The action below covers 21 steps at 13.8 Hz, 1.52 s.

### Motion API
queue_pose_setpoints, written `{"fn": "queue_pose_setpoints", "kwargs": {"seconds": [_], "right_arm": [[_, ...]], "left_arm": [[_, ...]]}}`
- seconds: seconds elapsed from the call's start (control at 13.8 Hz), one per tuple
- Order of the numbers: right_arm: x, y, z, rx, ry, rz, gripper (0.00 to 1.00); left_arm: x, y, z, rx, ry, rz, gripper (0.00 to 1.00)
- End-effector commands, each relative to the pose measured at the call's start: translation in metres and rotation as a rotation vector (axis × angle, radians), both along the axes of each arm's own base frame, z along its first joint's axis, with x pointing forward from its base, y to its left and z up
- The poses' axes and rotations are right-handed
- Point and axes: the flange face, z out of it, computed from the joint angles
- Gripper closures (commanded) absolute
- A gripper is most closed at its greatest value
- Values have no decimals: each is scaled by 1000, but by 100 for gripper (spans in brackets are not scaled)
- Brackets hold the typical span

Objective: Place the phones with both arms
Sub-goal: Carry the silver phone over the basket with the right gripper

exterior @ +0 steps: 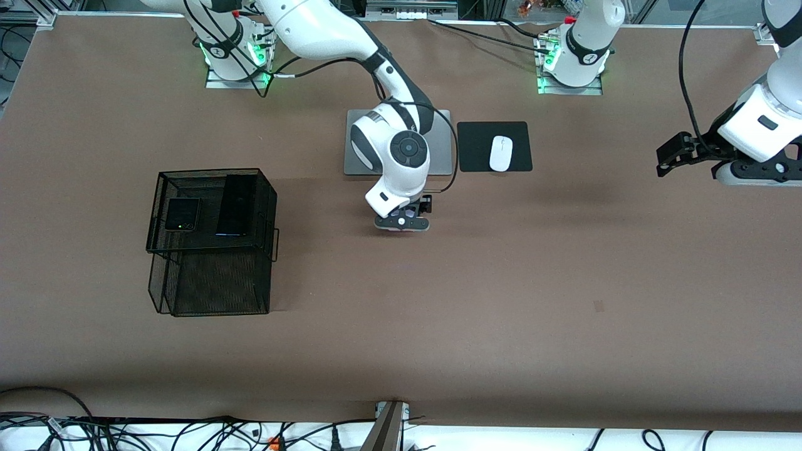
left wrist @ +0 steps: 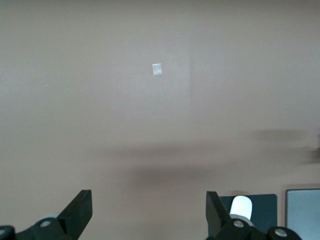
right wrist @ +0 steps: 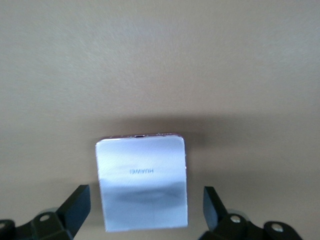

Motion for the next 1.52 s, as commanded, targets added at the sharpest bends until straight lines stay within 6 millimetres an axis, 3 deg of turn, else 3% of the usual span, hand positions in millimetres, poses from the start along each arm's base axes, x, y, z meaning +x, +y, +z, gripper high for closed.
{"fn": "queue_pose_setpoints", "kwargs": {"seconds": [0.0, 0.22, 0.29, 0.36, 0.44, 0.51, 0.65, 0.87, 1.02, 1.09, 1.31, 1.45], "right_arm": [[-4, 1, -17, 6, 6, 9, 0], [-7, 3, -26, 6, 12, 16, 4], [-7, 4, -22, 11, 8, 17, 29], [-6, 5, -17, 15, 7, 25, 62], [-5, 7, -7, 22, 4, 29, 79], [-3, 7, 10, 30, 7, 25, 87], [-5, 10, 59, 23, 43, 19, 87], [3, -4, 161, 47, 82, -13, 87], [31, -48, 211, 55, 68, -17, 87], [52, -79, 223, 46, 63, -16, 87], [126, -204, 237, 29, 85, -81, 88], [165, -280, 255, 45, 67, -40, 88]], "left_arm": [[-7, -9, 1, -13, -8, -30, 0], [-4, -6, -1, -12, -5, -27, 0], [-3, -5, -1, -12, -8, -26, 0], [-2, -5, -3, -12, -5, -24, 0], [-2, -2, -4, -12, -2, -21, 0], [-2, -1, -4, -12, -2, -21, 0], [-3, -1, -2, -12, 0, -12, 0], [-4, -4, -2, -12, 7, -15, 0], [-3, -8, -4, -12, 9, -20, 0], [-3, -7, -4, -12, 11, -17, 0], [-2, -4, -6, -14, 14, -9, 0], [-3, -4, -5, -13, 14, -9, 0]]}}
